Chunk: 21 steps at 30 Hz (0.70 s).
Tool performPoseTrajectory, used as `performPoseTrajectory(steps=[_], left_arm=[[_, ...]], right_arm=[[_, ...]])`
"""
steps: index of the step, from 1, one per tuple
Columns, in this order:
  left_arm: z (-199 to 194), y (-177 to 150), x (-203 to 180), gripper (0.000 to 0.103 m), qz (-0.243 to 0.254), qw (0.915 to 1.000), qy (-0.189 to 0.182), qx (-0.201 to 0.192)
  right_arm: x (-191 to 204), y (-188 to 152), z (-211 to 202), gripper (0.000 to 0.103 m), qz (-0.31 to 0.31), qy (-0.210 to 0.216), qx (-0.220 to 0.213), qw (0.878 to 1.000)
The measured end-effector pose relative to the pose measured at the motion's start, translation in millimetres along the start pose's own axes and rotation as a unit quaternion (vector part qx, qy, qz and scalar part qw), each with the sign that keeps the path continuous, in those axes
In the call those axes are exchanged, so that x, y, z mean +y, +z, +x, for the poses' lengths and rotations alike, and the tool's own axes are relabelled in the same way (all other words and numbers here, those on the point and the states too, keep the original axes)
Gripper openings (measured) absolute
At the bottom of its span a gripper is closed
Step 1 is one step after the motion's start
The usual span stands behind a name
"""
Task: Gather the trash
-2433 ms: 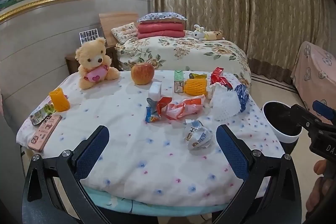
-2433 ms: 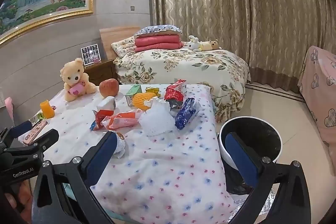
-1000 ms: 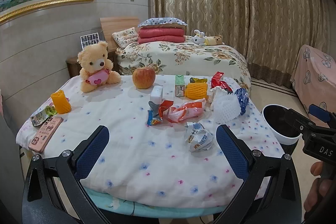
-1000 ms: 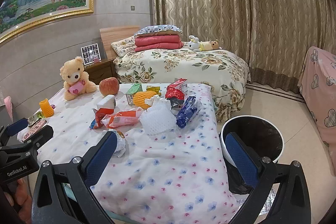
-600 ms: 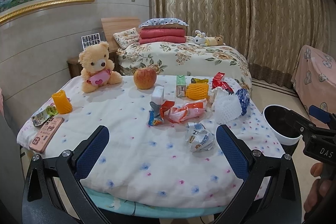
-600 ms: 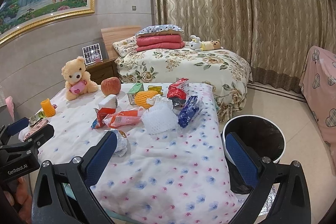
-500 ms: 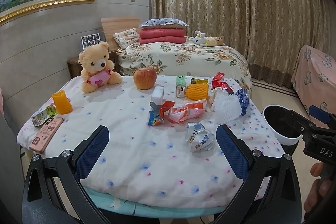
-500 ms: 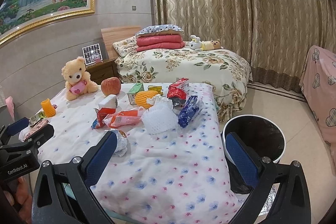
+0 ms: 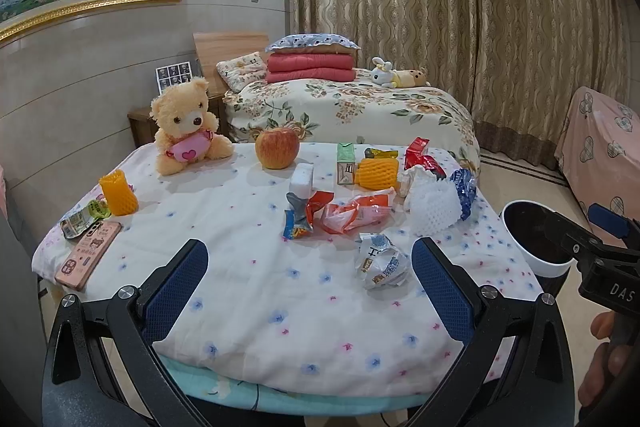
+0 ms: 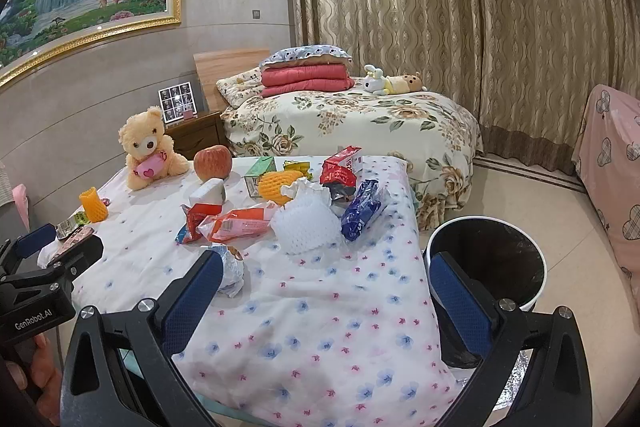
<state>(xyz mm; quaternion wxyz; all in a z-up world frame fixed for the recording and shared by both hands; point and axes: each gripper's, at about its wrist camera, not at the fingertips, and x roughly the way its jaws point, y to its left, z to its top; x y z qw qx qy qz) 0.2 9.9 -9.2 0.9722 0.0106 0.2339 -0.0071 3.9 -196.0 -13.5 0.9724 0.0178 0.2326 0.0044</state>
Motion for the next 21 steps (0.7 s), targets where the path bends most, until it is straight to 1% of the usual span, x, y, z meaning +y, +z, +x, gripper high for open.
performPoseTrajectory(steps=[12,21], left_arm=[[1.9,-0.7,2.3,0.103,-0.002,1.0000,-0.001,0.002],[15.0,-8.2,20.5,0.103,-0.010,0.9996,0.008,0.023]], right_arm=[[0.1,0.4,-0.3,0.103,0.001,0.002,0.002,1.000],[1.4,-0.4,6.1,0.103,0.006,0.015,0.017,1.000]])
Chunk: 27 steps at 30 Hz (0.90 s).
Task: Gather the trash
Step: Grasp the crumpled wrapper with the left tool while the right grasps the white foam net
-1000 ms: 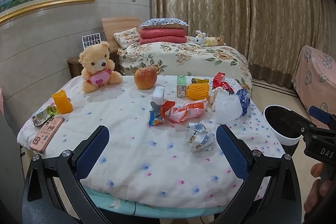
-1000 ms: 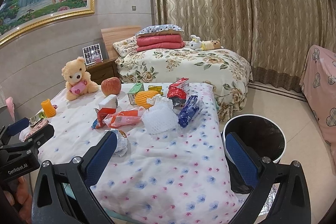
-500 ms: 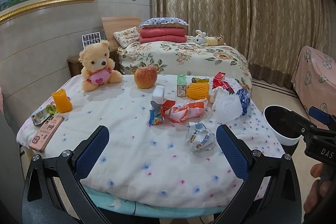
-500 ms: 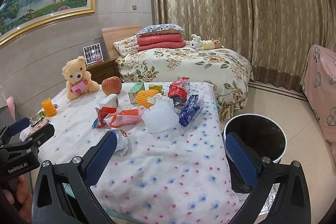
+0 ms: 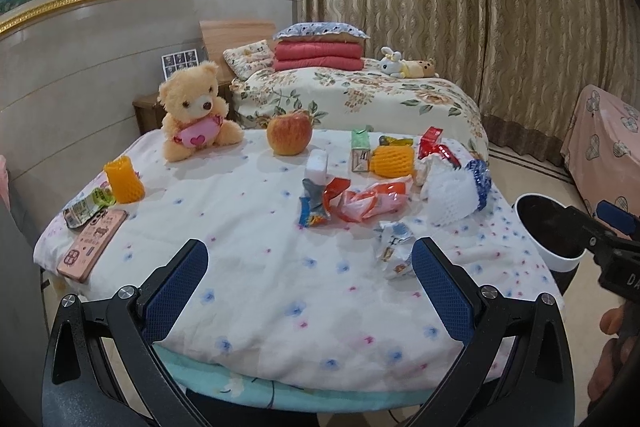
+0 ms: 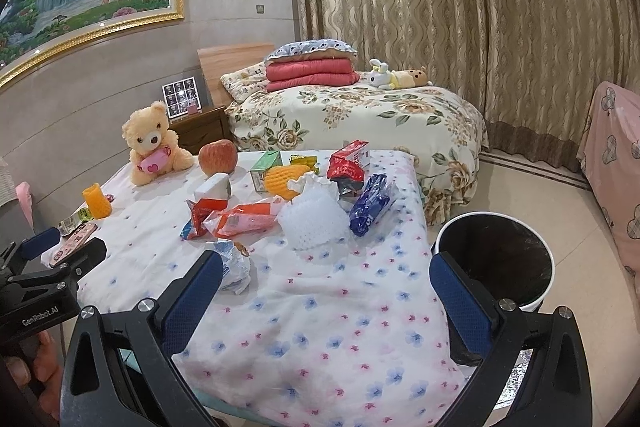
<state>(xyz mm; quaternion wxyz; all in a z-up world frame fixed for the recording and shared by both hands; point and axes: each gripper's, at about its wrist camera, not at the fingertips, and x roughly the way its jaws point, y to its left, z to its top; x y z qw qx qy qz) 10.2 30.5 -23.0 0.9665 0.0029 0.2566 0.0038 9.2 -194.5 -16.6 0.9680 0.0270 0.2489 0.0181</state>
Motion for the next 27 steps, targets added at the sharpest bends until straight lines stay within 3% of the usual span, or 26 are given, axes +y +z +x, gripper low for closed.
performPoseTrajectory(steps=[6,16,24,27], left_arm=[[16.1,-6.2,3.2,0.103,-0.002,0.9997,-0.007,0.023],[65.3,-17.2,-37.8,0.102,0.039,0.9946,-0.055,0.079],[100.6,-16.6,-55.5,0.090,0.042,0.9893,-0.080,0.114],[110.9,-16.1,-57.3,0.086,0.040,0.9875,-0.091,0.123]], right_arm=[[-4.7,-0.4,15.6,0.103,0.008,0.013,0.022,1.000],[-34.5,3.3,70.8,0.102,0.035,0.026,0.067,0.997],[-38.7,3.8,122.2,0.084,0.048,0.060,0.116,0.990],[-34.5,8.1,138.0,0.082,0.043,0.067,0.125,0.989]])
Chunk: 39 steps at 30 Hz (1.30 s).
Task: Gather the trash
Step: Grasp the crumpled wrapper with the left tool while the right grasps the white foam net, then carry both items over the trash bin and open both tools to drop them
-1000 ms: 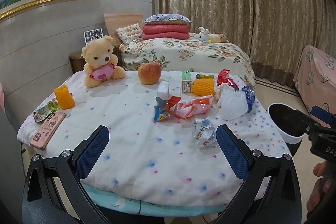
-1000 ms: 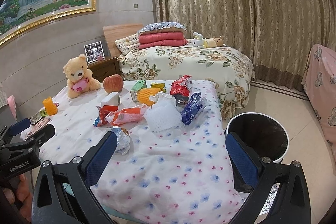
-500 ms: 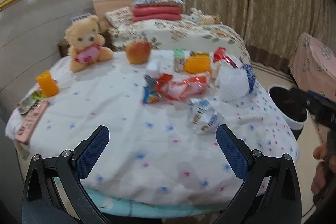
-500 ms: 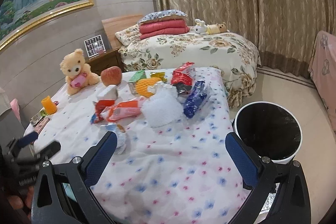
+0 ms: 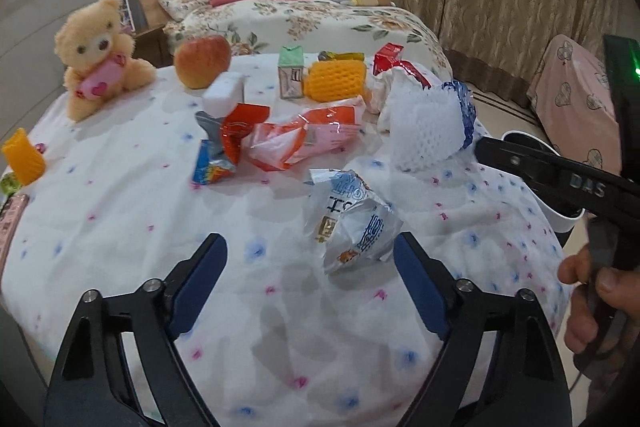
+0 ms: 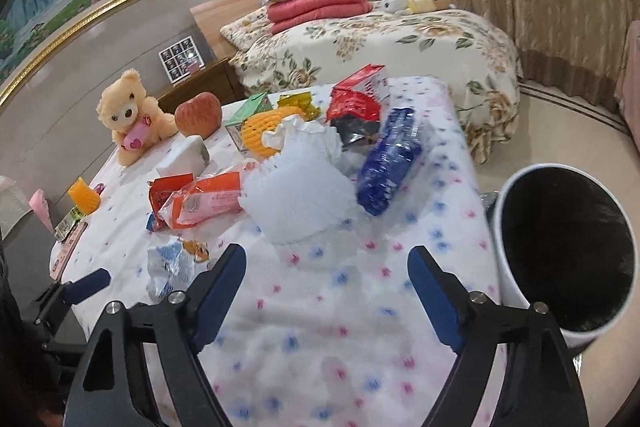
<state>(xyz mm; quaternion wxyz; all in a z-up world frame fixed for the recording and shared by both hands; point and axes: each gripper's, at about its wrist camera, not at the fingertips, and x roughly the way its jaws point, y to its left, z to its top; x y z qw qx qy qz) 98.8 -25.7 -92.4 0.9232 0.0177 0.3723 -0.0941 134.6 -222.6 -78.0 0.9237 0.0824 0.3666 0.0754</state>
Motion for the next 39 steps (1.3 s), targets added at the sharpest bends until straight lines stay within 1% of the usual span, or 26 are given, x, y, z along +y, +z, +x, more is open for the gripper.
performPoseTrajectory(steps=[3,6,8,10,13,15,16,17,18,19,22,24,27,31,36,39], left_arm=[[9.2,3.5,3.8,0.082,-0.007,0.9997,-0.023,0.008],[19.3,5.5,2.3,0.069,0.001,0.9989,-0.042,0.020],[28.1,6.0,0.2,0.046,0.004,0.9974,-0.064,0.032],[34.6,6.8,-0.7,0.034,0.001,0.9953,-0.087,0.043],[33.8,13.1,-0.4,0.031,0.003,0.9953,-0.091,0.031],[32.6,18.3,3.7,0.030,0.000,0.9951,-0.096,0.026],[32.5,20.2,5.8,0.030,-0.003,0.9950,-0.097,0.025],[31.9,21.8,8.0,0.030,-0.004,0.9950,-0.096,0.024],[32.1,22.9,10.2,0.030,-0.006,0.9952,-0.095,0.024],[33.4,23.9,12.0,0.030,-0.008,0.9951,-0.095,0.025],[35.2,23.1,14.3,0.029,-0.012,0.9946,-0.099,0.029],[33.5,21.7,12.3,0.029,-0.012,0.9938,-0.106,0.032],[27.0,19.4,2.5,0.029,0.002,0.9930,-0.114,0.030],[17.7,18.5,-16.4,0.029,0.023,0.9913,-0.127,0.024],[11.0,18.8,-42.0,0.029,0.047,0.9883,-0.144,0.020],[7.3,20.9,-57.7,0.029,0.058,0.9855,-0.158,0.017]], right_arm=[[0.9,7.0,14.6,0.080,-0.002,0.009,0.012,1.000],[2.3,13.5,28.3,0.079,-0.003,0.009,0.021,1.000],[2.9,16.7,37.3,0.079,-0.004,0.010,0.028,1.000],[3.8,19.0,43.7,0.078,-0.005,0.010,0.034,0.999],[4.5,21.4,52.5,0.072,-0.006,0.013,0.044,0.999],[5.1,22.1,57.5,0.062,-0.005,0.017,0.050,0.999],[5.0,21.9,59.5,0.059,-0.004,0.019,0.052,0.998],[5.3,21.8,61.0,0.050,-0.003,0.021,0.054,0.998],[5.1,20.8,62.1,0.036,-0.001,0.023,0.057,0.998],[5.6,20.4,62.5,0.030,-0.002,0.024,0.058,0.998],[4.3,15.4,53.2,0.025,0.004,0.031,0.053,0.998],[3.2,10.8,43.9,0.025,0.007,0.032,0.048,0.998],[-0.8,0.6,26.4,0.025,0.017,0.041,0.048,0.998],[-15.0,-13.1,1.1,0.025,0.032,0.028,0.043,0.998],[-37.2,-21.1,-30.0,0.025,0.057,0.012,0.024,0.998],[-49.4,-23.8,-45.7,0.025,0.065,-0.006,0.014,0.998]])
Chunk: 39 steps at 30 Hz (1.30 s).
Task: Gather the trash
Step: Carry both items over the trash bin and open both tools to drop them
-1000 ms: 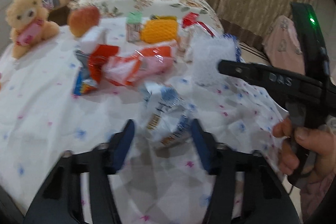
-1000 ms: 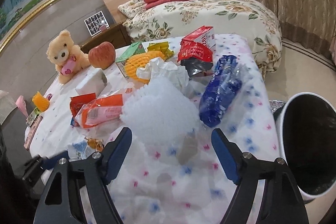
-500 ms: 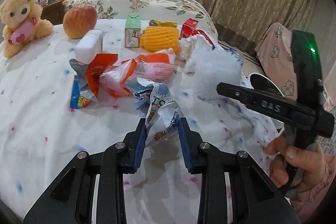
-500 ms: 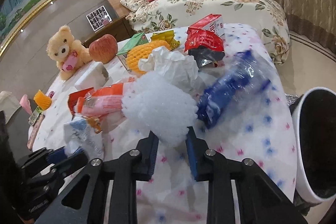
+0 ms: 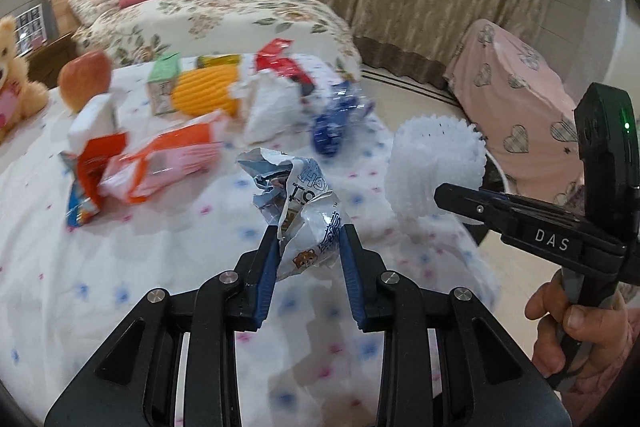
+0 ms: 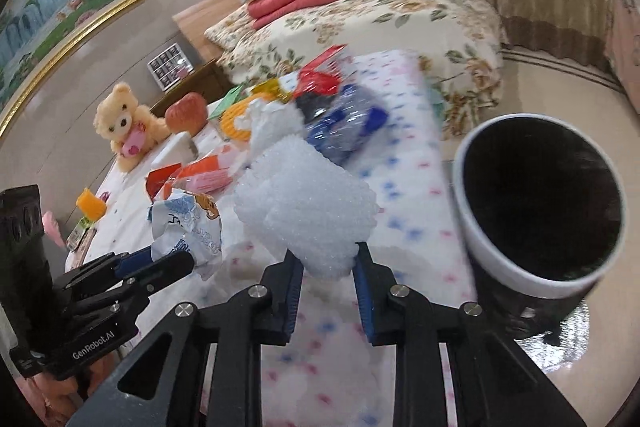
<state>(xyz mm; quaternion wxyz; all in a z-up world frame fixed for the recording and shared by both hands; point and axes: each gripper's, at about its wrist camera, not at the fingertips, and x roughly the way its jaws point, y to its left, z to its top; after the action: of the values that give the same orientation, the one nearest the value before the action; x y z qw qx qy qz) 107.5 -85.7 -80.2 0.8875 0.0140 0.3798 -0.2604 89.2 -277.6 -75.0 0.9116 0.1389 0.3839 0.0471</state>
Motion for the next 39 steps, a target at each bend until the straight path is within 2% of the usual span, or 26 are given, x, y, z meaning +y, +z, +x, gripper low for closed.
performPoseTrajectory(steps=[7,13,20,28,39], left_arm=[[14.4,13.6,-39.6,0.029,0.043,0.9988,-0.023,0.002],[32.6,26.0,-64.4,0.029,0.058,0.9973,-0.044,0.010],[48.7,39.4,-93.9,0.029,0.080,0.9951,-0.055,0.017],[72.0,55.4,-123.5,0.029,0.104,0.9923,-0.061,0.029],[95.3,66.7,-145.7,0.029,0.116,0.9906,-0.061,0.039]], right_arm=[[-40.9,-1.0,-24.6,0.025,0.032,-0.045,-0.016,0.998],[-73.9,2.6,-43.7,0.025,0.061,-0.078,-0.033,0.995],[-95.2,6.3,-49.5,0.025,0.075,-0.104,-0.034,0.991],[-115.4,8.4,-48.4,0.025,0.083,-0.113,-0.024,0.990],[-137.7,16.4,-42.2,0.027,0.085,-0.119,-0.012,0.989]])
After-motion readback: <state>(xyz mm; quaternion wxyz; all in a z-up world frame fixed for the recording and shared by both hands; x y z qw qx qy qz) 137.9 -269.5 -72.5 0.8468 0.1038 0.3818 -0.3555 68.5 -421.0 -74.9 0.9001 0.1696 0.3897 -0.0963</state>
